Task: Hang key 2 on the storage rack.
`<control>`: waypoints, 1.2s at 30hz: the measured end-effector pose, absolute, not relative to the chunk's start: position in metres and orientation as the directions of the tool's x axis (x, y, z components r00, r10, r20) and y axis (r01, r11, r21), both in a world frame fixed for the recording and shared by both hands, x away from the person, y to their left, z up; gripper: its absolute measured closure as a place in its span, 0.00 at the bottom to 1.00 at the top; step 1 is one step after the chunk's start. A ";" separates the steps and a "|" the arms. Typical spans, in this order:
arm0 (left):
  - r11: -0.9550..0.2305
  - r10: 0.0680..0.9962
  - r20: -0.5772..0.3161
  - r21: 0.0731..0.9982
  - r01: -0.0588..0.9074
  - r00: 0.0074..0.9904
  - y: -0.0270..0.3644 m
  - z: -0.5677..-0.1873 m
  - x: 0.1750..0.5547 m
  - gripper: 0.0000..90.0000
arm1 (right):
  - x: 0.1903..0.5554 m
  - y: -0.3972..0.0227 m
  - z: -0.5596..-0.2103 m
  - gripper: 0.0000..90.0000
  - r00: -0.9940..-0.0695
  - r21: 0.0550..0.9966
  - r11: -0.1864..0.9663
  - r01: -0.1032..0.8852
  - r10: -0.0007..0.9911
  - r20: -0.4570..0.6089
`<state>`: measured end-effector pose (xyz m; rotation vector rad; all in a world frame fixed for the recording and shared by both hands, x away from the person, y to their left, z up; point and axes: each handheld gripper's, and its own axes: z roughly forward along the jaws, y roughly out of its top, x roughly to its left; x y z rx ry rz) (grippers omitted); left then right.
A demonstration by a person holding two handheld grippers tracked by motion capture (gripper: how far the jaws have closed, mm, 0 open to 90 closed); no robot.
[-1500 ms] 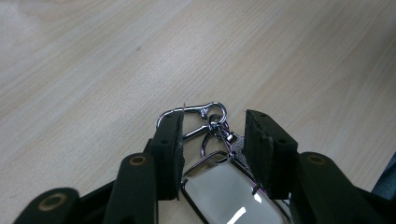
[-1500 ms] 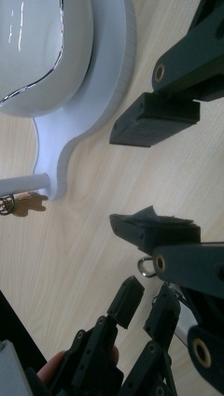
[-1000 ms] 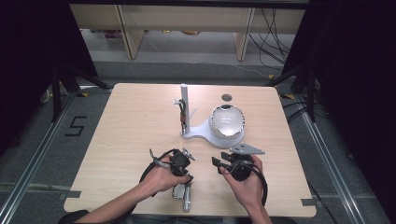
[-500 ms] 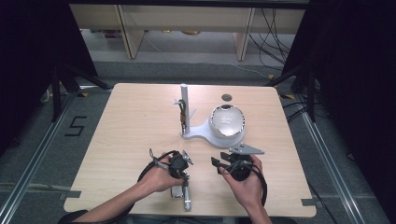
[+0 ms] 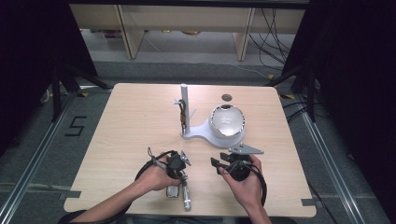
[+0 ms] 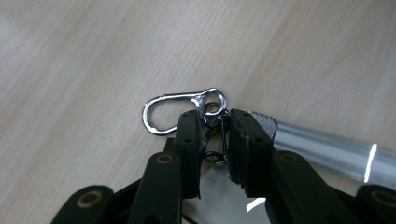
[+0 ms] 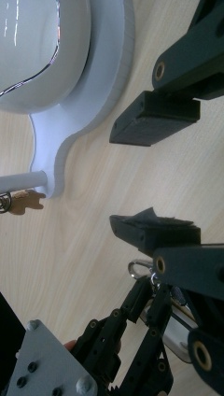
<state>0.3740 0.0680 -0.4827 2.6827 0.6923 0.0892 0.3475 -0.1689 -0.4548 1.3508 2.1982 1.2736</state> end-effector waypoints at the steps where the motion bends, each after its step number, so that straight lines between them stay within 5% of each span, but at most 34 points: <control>1: -0.807 0.487 -0.034 0.364 0.465 0.873 0.068 -0.483 0.373 0.80 | 0.348 -0.168 -0.456 0.60 -0.535 0.793 0.169 0.586 0.815 0.222; 16: -0.821 0.487 0.024 0.354 0.448 0.873 0.072 -0.483 0.375 0.81 | 0.348 -0.169 -0.455 0.59 -0.531 0.791 0.163 0.590 0.816 0.229; 21: -0.807 0.508 0.057 0.378 0.453 0.859 0.073 -0.477 0.373 0.72 | 0.348 -0.171 -0.454 0.59 -0.525 0.787 0.176 0.592 0.825 0.210; 27: -0.711 0.567 -0.040 0.480 0.514 0.823 0.062 -0.468 0.366 0.63 | 0.348 -0.170 -0.453 0.59 -0.528 0.786 0.176 0.593 0.822 0.214; 36: -0.705 0.530 -0.120 0.487 0.515 0.839 0.046 -0.482 0.359 0.79 | 0.349 -0.172 -0.453 0.60 -0.543 0.802 0.190 0.567 0.818 0.190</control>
